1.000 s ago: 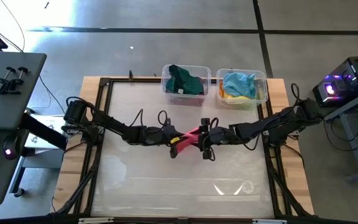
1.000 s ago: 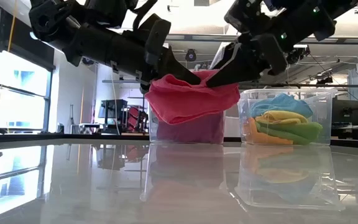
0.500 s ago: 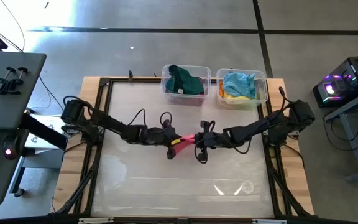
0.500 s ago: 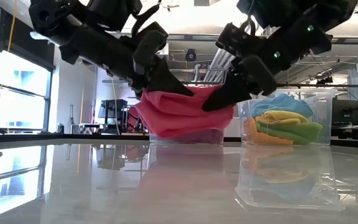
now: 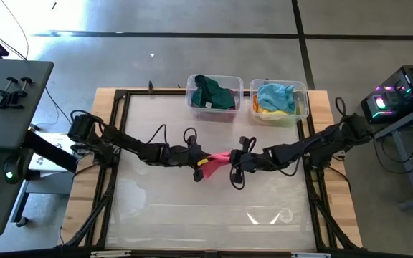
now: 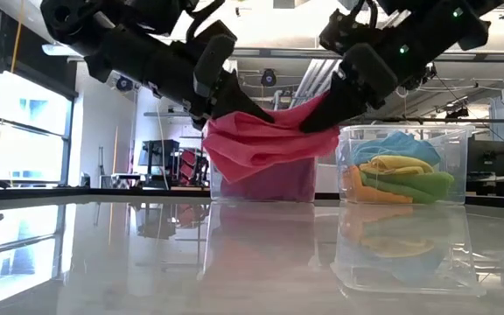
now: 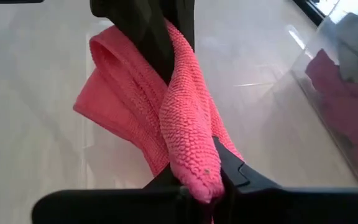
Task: Sort towels by color in basket
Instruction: Put the pink towel into the right transparent bin
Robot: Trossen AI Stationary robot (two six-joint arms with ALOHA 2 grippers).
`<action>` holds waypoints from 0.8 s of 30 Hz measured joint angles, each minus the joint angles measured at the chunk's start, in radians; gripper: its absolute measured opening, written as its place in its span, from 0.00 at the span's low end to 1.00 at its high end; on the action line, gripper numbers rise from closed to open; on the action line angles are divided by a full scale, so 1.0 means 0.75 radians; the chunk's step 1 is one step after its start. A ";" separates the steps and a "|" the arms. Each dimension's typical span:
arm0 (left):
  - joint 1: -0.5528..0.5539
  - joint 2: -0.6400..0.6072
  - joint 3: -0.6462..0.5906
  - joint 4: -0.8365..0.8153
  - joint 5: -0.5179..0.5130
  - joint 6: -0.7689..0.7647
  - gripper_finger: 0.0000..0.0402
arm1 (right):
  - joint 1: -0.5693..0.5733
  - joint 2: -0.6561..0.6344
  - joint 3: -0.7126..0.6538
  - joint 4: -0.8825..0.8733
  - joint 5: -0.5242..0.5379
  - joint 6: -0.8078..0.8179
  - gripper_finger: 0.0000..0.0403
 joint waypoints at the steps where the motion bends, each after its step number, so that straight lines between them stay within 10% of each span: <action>1: -0.002 0.000 0.000 0.038 0.010 0.015 0.03 | 0.000 0.000 0.000 0.004 -0.005 0.000 0.02; 13: -0.011 -0.011 -0.007 0.320 0.242 0.098 0.41 | -0.033 -0.029 -0.012 -0.319 0.016 0.110 0.04; 24: -0.021 -0.025 -0.007 0.008 0.034 0.042 0.43 | -0.162 -0.510 0.241 -1.342 0.651 0.560 0.04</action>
